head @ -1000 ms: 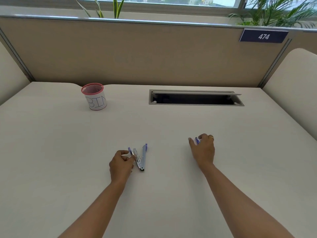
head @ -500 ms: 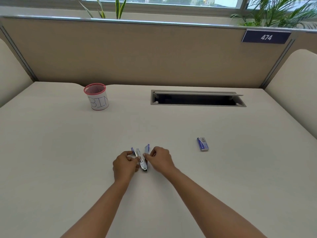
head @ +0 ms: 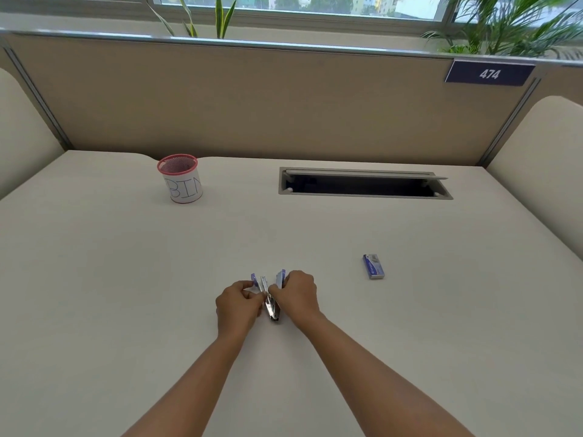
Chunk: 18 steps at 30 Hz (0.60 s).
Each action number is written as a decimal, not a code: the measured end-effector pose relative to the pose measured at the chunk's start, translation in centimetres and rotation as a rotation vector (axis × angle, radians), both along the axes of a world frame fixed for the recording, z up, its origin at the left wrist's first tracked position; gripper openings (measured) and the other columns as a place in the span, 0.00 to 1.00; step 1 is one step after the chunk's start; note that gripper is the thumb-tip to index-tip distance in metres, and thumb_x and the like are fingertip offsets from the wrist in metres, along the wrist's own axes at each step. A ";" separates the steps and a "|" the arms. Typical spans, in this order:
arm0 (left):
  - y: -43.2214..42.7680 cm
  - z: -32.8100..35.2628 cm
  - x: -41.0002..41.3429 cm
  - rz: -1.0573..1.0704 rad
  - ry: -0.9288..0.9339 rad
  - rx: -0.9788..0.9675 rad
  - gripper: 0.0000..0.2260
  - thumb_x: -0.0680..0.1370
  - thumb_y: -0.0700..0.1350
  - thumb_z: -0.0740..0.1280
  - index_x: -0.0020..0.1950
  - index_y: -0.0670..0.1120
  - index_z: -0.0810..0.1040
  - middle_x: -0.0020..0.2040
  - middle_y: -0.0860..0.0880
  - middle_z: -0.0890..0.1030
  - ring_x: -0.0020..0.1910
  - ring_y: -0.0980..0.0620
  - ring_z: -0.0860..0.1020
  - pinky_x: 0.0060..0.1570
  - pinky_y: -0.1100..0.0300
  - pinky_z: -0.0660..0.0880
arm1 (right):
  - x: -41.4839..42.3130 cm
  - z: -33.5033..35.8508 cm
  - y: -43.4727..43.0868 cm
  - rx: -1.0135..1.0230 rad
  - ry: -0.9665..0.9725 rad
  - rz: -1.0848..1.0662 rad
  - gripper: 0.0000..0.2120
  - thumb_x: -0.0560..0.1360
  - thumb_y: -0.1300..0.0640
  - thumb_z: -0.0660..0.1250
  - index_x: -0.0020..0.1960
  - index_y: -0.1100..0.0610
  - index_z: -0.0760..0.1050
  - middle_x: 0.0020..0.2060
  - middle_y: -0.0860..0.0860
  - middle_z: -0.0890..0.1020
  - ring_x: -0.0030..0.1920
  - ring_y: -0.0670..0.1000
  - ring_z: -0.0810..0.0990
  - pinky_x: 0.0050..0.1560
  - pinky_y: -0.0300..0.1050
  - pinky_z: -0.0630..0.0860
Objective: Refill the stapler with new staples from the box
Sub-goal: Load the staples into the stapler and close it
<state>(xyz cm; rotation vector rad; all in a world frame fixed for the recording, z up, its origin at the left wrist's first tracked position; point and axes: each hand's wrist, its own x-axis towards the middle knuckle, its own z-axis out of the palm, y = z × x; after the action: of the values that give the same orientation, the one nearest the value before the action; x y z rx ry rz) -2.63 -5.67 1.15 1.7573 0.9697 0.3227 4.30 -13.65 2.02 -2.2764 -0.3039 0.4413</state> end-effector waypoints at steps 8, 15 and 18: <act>-0.2 0.2 -0.5 0.083 -0.157 -0.332 0.17 0.72 0.35 0.69 0.60 0.40 0.74 0.48 0.39 0.83 0.44 0.43 0.82 0.46 0.55 0.79 | -0.6 0.4 -1.5 0.341 0.203 -0.162 0.04 0.70 0.60 0.66 0.40 0.61 0.78 0.34 0.55 0.80 0.36 0.51 0.77 0.41 0.43 0.73; -0.1 0.0 -0.8 0.137 -0.296 -0.581 0.10 0.77 0.38 0.64 0.55 0.34 0.77 0.43 0.43 0.80 0.43 0.46 0.77 0.47 0.59 0.75 | -1.1 0.5 -2.7 0.631 0.352 -0.301 0.08 0.73 0.57 0.67 0.46 0.63 0.78 0.31 0.49 0.76 0.29 0.45 0.74 0.39 0.39 0.74; -0.6 0.5 -0.9 0.139 -0.349 -0.667 0.07 0.78 0.39 0.62 0.52 0.37 0.77 0.40 0.45 0.79 0.40 0.49 0.77 0.43 0.59 0.75 | -1.6 0.8 -2.8 0.736 0.380 -0.302 0.07 0.74 0.58 0.67 0.44 0.62 0.76 0.31 0.50 0.74 0.30 0.45 0.72 0.36 0.36 0.74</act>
<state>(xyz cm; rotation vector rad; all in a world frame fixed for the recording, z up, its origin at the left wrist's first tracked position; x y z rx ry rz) -3.51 -6.30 1.61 0.9913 0.8196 0.3315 2.74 -16.48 2.85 -1.4516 0.0724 0.4912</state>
